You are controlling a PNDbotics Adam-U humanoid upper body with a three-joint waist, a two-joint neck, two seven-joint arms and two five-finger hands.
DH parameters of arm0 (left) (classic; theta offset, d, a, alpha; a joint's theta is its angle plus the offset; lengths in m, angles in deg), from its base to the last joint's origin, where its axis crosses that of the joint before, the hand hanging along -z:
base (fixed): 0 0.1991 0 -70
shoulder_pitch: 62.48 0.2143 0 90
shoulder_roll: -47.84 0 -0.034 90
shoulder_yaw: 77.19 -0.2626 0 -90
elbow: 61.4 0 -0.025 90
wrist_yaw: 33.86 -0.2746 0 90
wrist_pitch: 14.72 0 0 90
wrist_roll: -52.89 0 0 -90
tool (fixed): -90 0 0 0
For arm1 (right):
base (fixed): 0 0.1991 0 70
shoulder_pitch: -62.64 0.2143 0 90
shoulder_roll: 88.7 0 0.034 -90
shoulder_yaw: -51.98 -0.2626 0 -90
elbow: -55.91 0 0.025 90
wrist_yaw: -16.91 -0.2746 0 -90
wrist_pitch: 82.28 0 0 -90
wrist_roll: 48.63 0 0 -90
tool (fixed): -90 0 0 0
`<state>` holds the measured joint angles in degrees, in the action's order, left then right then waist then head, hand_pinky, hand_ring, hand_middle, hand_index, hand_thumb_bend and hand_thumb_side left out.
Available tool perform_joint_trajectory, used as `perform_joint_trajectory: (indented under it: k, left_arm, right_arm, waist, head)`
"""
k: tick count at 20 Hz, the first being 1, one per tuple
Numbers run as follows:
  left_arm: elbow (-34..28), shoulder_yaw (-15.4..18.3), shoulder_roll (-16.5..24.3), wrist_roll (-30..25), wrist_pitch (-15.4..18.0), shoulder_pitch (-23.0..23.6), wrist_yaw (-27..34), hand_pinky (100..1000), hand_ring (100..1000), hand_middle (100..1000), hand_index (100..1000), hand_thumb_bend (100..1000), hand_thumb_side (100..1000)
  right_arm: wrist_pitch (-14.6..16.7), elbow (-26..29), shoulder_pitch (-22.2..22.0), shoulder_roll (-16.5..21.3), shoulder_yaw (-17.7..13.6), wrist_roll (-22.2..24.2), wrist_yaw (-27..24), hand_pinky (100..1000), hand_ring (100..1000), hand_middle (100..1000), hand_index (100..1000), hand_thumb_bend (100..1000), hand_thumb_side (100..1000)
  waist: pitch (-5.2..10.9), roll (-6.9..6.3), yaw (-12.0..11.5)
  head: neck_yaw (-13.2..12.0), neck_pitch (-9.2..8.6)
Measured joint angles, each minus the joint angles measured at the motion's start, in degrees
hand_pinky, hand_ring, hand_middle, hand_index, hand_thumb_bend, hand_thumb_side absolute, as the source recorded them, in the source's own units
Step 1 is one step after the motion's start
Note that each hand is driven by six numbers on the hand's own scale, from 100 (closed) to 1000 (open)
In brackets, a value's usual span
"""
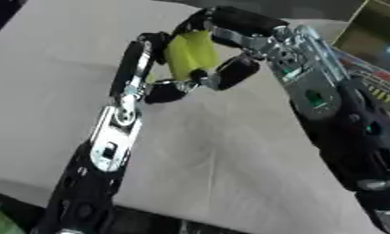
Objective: Pick up the objects with one hand, pass them to the other hand, and then place them into the box on the other side of the table.
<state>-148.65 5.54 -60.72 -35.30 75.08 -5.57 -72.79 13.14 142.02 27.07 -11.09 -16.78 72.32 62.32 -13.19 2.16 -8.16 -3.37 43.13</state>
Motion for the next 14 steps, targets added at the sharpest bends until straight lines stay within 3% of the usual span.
perform_joint_trajectory:
  k: [4, 7, 10, 14]
  left_arm:
    - [-0.02, 0.00, 0.00, -1.09, 1.09, 0.11, -0.93, 678, 704, 630, 798, 350, 253]
    - [0.00, -0.13, 0.01, -2.65, 2.64, 0.33, -2.25, 712, 730, 663, 808, 491, 252]
    - [0.00, 0.02, 0.05, -4.21, 4.19, 0.33, -3.71, 727, 738, 671, 811, 553, 233]
    - [0.01, 0.38, 0.07, -5.88, 5.53, 0.34, -5.31, 733, 742, 675, 813, 571, 216]
  right_arm:
    - [-0.38, 0.02, 0.01, 0.09, -0.01, -0.35, -0.18, 846, 887, 307, 474, 100, 100]
    - [-0.62, 0.06, 0.08, 0.11, -0.04, -0.65, -0.31, 845, 887, 304, 471, 100, 100]
    - [-0.79, 0.06, 0.08, 0.22, -0.06, -0.82, -0.31, 843, 887, 301, 468, 100, 100]
    - [-0.97, 0.06, 0.08, 0.35, -0.08, -0.94, -0.35, 843, 886, 300, 467, 100, 100]
  waist:
    - [0.00, 0.00, 0.01]
    - [0.00, 0.00, 0.03]
    - [0.00, -0.01, 0.03]
    - [-0.01, -0.01, 0.04]
  head:
    - [0.01, -0.01]
    - [0.01, -0.01]
    - [0.02, -0.01]
    - [0.02, -0.01]
